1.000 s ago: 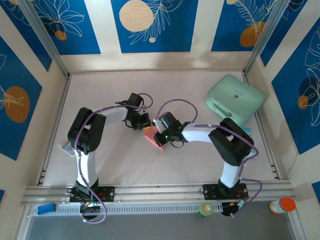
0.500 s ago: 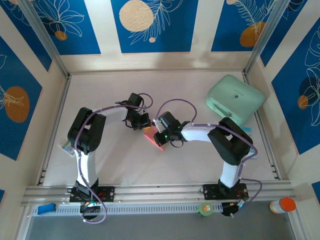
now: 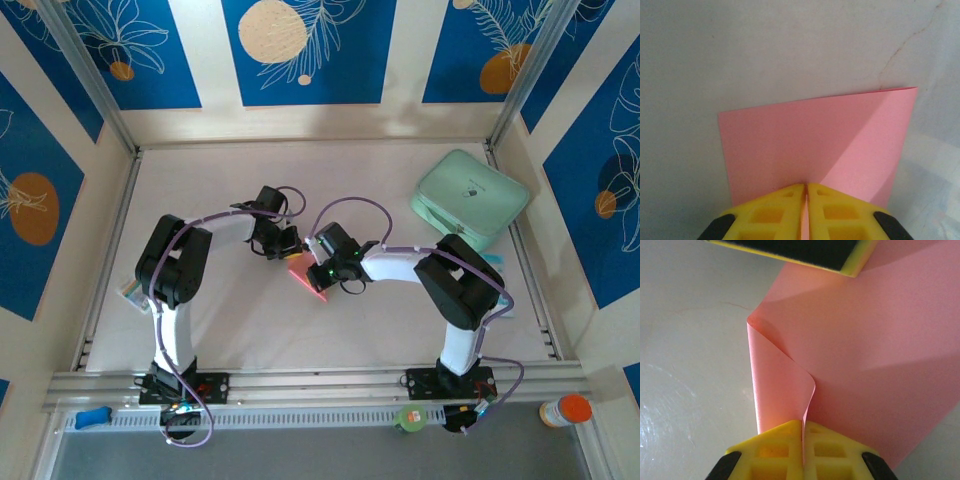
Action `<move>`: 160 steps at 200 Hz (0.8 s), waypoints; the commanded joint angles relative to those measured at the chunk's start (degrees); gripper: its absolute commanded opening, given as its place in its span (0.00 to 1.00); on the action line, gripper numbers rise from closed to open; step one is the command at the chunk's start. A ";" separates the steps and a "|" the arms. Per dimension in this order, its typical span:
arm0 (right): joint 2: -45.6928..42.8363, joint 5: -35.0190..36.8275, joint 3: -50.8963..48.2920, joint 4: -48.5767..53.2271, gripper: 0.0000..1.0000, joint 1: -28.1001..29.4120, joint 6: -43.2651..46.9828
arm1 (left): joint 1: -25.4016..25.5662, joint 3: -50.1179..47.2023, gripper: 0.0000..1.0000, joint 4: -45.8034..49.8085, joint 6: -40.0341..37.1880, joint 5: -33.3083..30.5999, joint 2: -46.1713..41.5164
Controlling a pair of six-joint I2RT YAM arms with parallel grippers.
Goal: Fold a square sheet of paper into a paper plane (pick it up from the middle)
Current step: Third fold the triangle at the center of the table.
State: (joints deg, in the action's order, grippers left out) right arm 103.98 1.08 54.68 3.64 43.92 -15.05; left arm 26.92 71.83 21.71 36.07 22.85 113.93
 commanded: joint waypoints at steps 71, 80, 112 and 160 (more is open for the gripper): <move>2.63 1.75 0.44 2.20 0.00 0.62 -0.07 | -1.95 -11.80 0.20 -3.84 11.97 -5.56 -15.66; 2.71 1.84 0.52 2.23 0.00 0.64 -0.09 | -1.96 -14.36 0.20 -6.39 13.89 -5.13 -17.44; 2.89 1.67 0.56 2.18 0.00 0.46 -0.11 | -1.10 -24.00 0.19 -22.36 23.30 0.76 -21.61; 3.07 1.51 0.61 2.28 0.00 0.36 -0.27 | 3.38 -29.46 0.17 -30.57 30.05 1.54 -20.86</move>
State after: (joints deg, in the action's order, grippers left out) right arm 104.49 1.52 55.20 3.46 44.23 -15.05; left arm 28.36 44.16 -1.65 61.01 22.76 93.60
